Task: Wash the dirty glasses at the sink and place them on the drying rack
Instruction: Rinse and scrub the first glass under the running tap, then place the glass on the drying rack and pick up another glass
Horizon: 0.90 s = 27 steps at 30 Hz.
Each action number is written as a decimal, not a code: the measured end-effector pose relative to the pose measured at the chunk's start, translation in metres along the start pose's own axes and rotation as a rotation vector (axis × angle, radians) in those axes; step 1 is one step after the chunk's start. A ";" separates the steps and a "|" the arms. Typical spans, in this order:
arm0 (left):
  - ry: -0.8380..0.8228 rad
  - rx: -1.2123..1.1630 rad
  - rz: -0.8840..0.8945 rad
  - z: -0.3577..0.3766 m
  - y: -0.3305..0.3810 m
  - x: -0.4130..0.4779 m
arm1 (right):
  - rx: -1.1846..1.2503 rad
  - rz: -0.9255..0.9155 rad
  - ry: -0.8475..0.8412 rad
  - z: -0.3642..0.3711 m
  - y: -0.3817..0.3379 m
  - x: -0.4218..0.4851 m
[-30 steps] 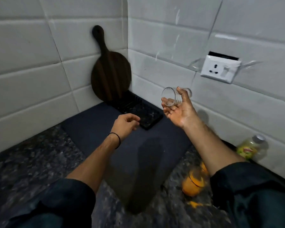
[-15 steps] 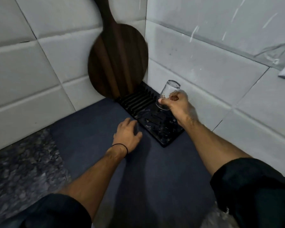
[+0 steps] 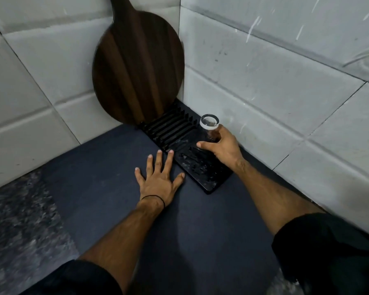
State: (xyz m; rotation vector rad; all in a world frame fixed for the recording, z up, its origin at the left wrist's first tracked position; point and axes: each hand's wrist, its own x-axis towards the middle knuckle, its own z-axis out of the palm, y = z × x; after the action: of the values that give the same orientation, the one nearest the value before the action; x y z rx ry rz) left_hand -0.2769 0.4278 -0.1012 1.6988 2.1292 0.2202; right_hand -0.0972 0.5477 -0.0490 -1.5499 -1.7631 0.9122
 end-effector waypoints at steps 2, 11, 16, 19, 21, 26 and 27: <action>0.001 -0.002 0.001 0.000 0.000 -0.001 | -0.021 -0.004 -0.001 -0.001 0.000 0.001; -0.062 -0.057 -0.009 -0.017 0.004 -0.007 | -0.117 0.020 -0.079 -0.020 -0.003 -0.019; 0.125 -0.203 0.085 -0.029 0.015 -0.049 | -0.014 0.053 0.021 -0.045 -0.019 -0.065; 0.174 -0.313 0.153 -0.036 0.025 -0.088 | 0.045 0.041 0.105 -0.063 -0.031 -0.109; 0.142 -0.375 0.182 -0.037 0.028 -0.114 | 0.096 0.028 0.170 -0.076 -0.040 -0.149; 0.028 -0.422 0.257 -0.027 0.032 -0.180 | 0.126 0.021 0.304 -0.110 -0.050 -0.256; 0.007 -0.417 0.264 -0.024 0.034 -0.192 | 0.126 0.023 0.322 -0.117 -0.052 -0.274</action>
State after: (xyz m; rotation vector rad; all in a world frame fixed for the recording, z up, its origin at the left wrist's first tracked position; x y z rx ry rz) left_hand -0.2223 0.2551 -0.0262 1.7115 1.7027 0.6934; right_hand 0.0027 0.2834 0.0592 -1.5408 -1.4368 0.7222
